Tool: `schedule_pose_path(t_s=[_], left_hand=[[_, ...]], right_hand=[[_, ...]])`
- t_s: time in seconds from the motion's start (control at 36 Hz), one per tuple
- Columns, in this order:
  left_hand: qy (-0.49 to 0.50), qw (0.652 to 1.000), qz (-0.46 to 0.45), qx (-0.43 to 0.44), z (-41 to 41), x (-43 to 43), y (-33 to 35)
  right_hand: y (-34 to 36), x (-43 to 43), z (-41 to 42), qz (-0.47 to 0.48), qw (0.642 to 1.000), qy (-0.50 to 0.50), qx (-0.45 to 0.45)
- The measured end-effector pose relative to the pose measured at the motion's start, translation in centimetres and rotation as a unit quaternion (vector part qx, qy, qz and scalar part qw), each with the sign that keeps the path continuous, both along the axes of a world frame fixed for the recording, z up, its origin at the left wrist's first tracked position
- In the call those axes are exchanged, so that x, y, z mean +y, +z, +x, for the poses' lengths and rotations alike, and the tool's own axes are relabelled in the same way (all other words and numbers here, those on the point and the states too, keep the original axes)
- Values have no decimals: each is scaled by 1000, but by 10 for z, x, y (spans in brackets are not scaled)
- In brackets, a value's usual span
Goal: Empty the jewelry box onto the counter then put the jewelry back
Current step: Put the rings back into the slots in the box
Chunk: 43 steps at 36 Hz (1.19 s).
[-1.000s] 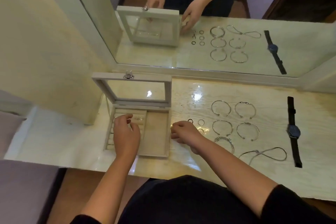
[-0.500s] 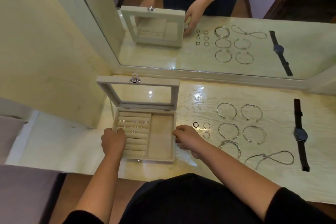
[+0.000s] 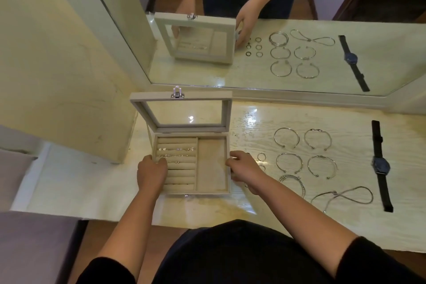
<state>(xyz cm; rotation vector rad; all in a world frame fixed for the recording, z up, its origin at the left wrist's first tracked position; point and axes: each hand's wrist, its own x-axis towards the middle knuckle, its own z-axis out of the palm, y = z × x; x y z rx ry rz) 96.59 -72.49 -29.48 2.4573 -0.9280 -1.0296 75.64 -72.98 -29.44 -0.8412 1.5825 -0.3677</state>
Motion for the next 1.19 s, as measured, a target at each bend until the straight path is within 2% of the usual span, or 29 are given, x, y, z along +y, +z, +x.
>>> schedule_pose_path(t_s=[0.19,0.36,0.58,0.83,1.08,1.19], left_hand=[[35,999,-31,1,-21,5,9],[36,989,-138,-35,-61,22,22],[-14,985,-167,34,-103,54,26],[-83,979,-118,146,-102,50,17],[-184,958,-104,193,-64,23,9],[-192,953,-111,207,-51,9,3]], right_hand=[[-3,1,-21,-18,1000,-3,-7],[-11,-4,-60,-135,977,72,150],[-15,-7,-75,-177,931,225,224],[-20,-12,-53,-162,927,220,257],[-22,-21,-35,-119,896,233,359],[-20,-26,-32,-107,885,236,386]])
